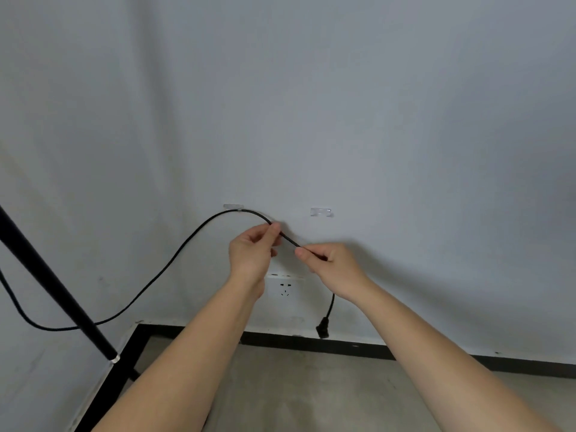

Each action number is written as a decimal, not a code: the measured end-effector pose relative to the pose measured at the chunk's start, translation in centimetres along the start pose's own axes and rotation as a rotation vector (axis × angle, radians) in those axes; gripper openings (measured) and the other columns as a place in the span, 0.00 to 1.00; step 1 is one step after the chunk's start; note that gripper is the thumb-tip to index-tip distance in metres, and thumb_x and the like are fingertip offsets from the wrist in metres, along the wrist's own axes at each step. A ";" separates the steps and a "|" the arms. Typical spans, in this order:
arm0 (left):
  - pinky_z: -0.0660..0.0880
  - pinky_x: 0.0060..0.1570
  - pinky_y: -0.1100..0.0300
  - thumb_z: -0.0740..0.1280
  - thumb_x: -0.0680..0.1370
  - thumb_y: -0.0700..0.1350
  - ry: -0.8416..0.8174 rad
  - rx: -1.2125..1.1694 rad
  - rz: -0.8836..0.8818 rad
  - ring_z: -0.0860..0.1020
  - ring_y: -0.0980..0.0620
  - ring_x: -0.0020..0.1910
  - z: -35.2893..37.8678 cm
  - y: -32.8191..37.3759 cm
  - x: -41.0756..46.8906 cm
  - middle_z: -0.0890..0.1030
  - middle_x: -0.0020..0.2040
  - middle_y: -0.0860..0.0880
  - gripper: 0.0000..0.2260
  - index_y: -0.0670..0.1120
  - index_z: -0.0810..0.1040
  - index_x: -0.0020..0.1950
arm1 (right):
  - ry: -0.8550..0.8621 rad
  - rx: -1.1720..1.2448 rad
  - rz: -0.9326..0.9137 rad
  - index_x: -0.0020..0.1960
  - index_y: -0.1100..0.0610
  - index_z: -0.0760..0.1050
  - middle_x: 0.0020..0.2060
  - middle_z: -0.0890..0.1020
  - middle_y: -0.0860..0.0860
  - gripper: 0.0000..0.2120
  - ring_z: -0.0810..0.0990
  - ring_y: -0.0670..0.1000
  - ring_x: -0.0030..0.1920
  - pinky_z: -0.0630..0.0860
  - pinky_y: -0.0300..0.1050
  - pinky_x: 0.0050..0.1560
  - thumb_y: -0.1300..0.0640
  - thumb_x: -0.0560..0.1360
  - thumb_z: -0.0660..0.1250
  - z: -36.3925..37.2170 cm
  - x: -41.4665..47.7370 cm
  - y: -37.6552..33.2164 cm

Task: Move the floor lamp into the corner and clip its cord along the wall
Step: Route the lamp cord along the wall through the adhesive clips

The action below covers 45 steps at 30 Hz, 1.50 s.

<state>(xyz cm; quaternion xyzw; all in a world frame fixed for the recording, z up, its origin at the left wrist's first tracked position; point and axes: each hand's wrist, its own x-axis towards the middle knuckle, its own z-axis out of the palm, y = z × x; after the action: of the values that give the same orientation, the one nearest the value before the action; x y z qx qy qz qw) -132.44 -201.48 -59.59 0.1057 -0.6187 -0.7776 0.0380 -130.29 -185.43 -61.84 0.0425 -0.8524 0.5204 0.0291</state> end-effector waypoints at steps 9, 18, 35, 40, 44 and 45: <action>0.79 0.40 0.62 0.74 0.75 0.44 0.039 -0.164 -0.105 0.79 0.53 0.37 1.0 0.1 -0.1 0.83 0.39 0.47 0.07 0.41 0.84 0.46 | 0.164 0.192 0.072 0.42 0.45 0.84 0.32 0.81 0.48 0.04 0.77 0.40 0.32 0.72 0.34 0.35 0.51 0.75 0.72 -3.7 -1.1 1.0; 0.79 0.35 0.65 0.73 0.76 0.39 -0.132 -0.225 -0.210 0.80 0.54 0.32 3.2 1.1 -0.7 0.84 0.37 0.46 0.04 0.38 0.83 0.47 | 0.271 0.163 -0.064 0.37 0.43 0.84 0.30 0.83 0.42 0.07 0.78 0.41 0.31 0.73 0.32 0.34 0.51 0.74 0.73 -4.8 -0.2 -1.9; 0.79 0.34 0.64 0.73 0.77 0.39 -0.085 -0.335 -0.268 0.80 0.55 0.31 4.0 0.4 -0.8 0.85 0.38 0.46 0.05 0.38 0.83 0.47 | 0.466 -0.175 -0.242 0.44 0.47 0.82 0.36 0.85 0.42 0.02 0.83 0.44 0.39 0.81 0.47 0.43 0.50 0.74 0.72 -5.8 1.1 -2.3; 0.79 0.35 0.64 0.72 0.77 0.39 -0.115 -0.386 -0.268 0.81 0.54 0.33 4.6 1.0 -1.1 0.85 0.39 0.45 0.05 0.37 0.82 0.49 | 0.421 -0.029 -0.140 0.43 0.34 0.79 0.38 0.85 0.40 0.10 0.84 0.46 0.40 0.81 0.52 0.46 0.51 0.76 0.70 -4.7 -0.4 0.7; 0.79 0.35 0.65 0.73 0.76 0.39 -0.097 -0.387 -0.260 0.81 0.54 0.34 5.2 1.6 -1.2 0.85 0.41 0.45 0.09 0.36 0.82 0.54 | 0.400 0.059 -0.033 0.44 0.42 0.80 0.38 0.86 0.46 0.06 0.85 0.49 0.42 0.81 0.54 0.51 0.54 0.76 0.71 -3.5 -0.8 2.0; 0.79 0.36 0.65 0.73 0.76 0.39 -0.096 -0.379 -0.255 0.81 0.54 0.35 5.2 1.6 -1.2 0.85 0.41 0.45 0.10 0.36 0.82 0.55 | 0.378 0.084 -0.001 0.47 0.46 0.81 0.40 0.86 0.47 0.03 0.85 0.50 0.44 0.81 0.54 0.53 0.54 0.76 0.71 -3.2 -0.9 2.4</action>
<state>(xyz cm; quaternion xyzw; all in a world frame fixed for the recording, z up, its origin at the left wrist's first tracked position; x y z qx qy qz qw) -132.45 -196.70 -56.76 0.1368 -0.4442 -0.8826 -0.0709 -129.60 -181.44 -62.57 -0.0545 -0.8091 0.5544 0.1873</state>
